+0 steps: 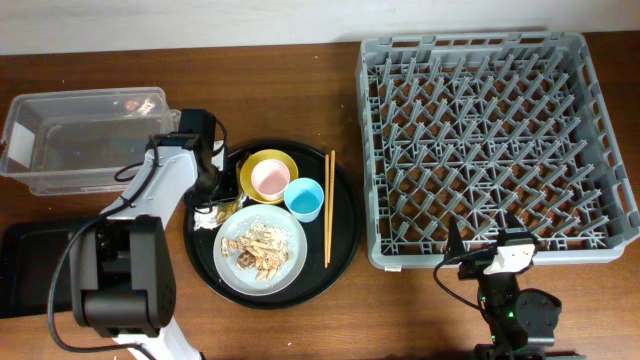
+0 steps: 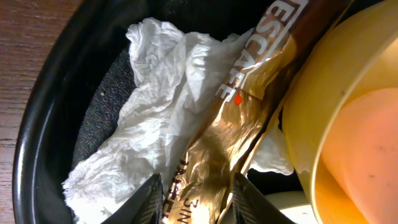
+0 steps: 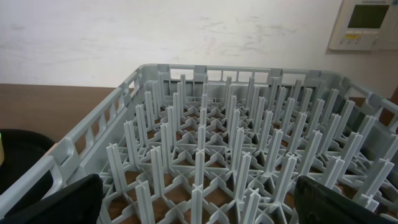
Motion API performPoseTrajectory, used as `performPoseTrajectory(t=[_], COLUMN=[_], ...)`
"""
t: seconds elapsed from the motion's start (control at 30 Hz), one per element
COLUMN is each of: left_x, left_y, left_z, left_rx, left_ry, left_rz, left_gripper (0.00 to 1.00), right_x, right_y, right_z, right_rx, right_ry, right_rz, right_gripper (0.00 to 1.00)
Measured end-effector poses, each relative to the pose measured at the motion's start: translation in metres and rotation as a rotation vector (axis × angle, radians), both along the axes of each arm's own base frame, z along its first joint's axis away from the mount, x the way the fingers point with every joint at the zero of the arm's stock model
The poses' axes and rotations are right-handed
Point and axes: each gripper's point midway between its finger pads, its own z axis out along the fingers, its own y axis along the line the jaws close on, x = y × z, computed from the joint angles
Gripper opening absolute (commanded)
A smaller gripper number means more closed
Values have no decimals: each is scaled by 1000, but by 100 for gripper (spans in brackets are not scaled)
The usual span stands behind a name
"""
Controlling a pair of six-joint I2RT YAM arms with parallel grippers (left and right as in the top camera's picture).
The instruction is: Sort waste into correct bins and load items into the dishwasher rack
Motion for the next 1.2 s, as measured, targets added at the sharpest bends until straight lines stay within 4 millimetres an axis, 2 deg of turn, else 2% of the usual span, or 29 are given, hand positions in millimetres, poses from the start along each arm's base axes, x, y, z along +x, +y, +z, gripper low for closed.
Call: performPoseTrajectory(t=[0.07,0.1,0.13,0.17,0.27,0.4,0.5,0.63,0.8,0.9,1.03,1.2], left_x=[0,0,0,0,-2,-18,-23,-18,-19,-17,-16,-11], left_y=[2,2,2,2,3,4,1,-10,-13,-9,14,26], left_z=[0,0,0,0,0,1,14,30,47,58,75,116], left_rx=[9,11,14,14,20,23,6,-59,-77,-82,-101,-188], left_ry=[-1,-1,-1,-1,9,79,117,103,66,36,-5,-139], left_rz=[0,0,1,3,-2,-2,-3,-6,-8,9,106,167], left_gripper=[24,16,2,1,1,1,1,1,1,1,1,1], right_x=[0,0,0,0,0,0,0,0,0,0,0,0], right_y=[0,0,0,0,0,0,0,0,0,0,0,0], right_z=[0,0,0,0,0,0,0,0,0,0,0,0], right_rx=[0,0,-1,0,0,0,-1,1,0,0,0,0], right_ry=[0,0,0,0,0,0,0,0,0,0,0,0], right_rz=[0,0,0,0,0,0,0,0,0,0,0,0], right_gripper=[98,98,98,98,98,98,98,98,98,98,98,98])
